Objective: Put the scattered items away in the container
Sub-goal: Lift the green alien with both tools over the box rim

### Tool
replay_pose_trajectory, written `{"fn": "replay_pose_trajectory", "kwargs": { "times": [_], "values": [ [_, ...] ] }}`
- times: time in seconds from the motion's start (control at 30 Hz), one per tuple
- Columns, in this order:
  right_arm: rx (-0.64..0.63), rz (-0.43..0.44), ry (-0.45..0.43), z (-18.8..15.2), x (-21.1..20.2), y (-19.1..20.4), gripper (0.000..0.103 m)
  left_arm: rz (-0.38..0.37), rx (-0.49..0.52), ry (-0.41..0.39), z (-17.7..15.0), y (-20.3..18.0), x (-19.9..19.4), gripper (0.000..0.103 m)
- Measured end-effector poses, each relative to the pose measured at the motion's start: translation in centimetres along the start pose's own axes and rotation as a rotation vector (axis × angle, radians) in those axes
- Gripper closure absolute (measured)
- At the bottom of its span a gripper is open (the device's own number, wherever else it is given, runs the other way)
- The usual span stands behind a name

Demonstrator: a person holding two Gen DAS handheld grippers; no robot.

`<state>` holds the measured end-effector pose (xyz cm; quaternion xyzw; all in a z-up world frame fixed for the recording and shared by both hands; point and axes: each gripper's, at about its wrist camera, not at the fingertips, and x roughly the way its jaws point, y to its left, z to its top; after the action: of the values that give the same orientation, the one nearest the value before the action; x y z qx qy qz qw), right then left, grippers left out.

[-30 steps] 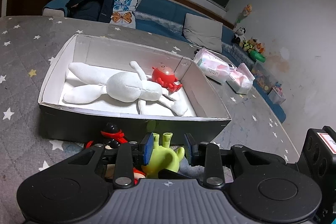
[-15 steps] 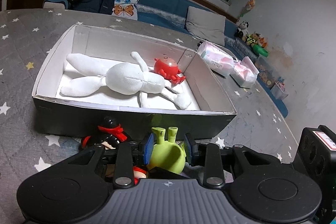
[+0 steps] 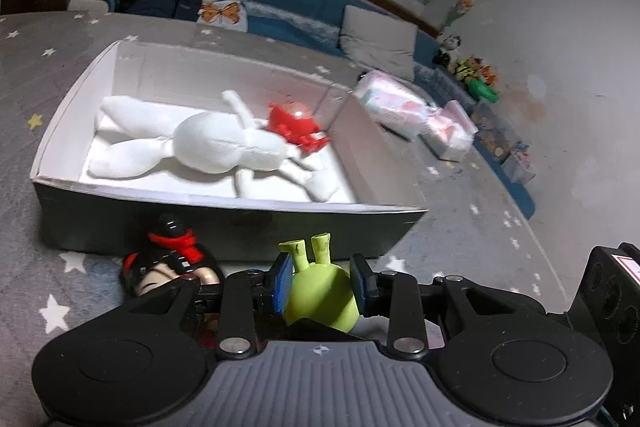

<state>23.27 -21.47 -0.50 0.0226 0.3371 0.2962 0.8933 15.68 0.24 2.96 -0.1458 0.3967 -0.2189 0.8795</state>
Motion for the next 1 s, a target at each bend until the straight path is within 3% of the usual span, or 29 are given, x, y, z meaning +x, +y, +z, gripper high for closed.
{"fn": "replay_pose_trajectory", "kwargs": {
  "times": [0.27, 0.47, 0.7, 1.0],
  "values": [
    [-0.053, -0.049, -0.091, 2.6, -3.6, 0.0, 0.054, -0.064, 0.045, -0.101, 2.4, -2.8, -1.9, 0.07],
    [-0.097, -0.094, -0.129, 6.0, -3.2, -0.5, 0.054, -0.067, 0.059, -0.149, 5.7, -3.4, -1.1, 0.07],
    [-0.104, -0.129, -0.095, 8.8, -0.6, -2.0, 0.054, -0.071, 0.01, -0.133, 8.7, -2.0, 1.9, 0.07],
    [-0.084, -0.132, 0.006, 9.0, 3.2, -3.9, 0.054, -0.058, -0.053, -0.061, 9.4, 0.6, 5.8, 0.07]
  ]
}}
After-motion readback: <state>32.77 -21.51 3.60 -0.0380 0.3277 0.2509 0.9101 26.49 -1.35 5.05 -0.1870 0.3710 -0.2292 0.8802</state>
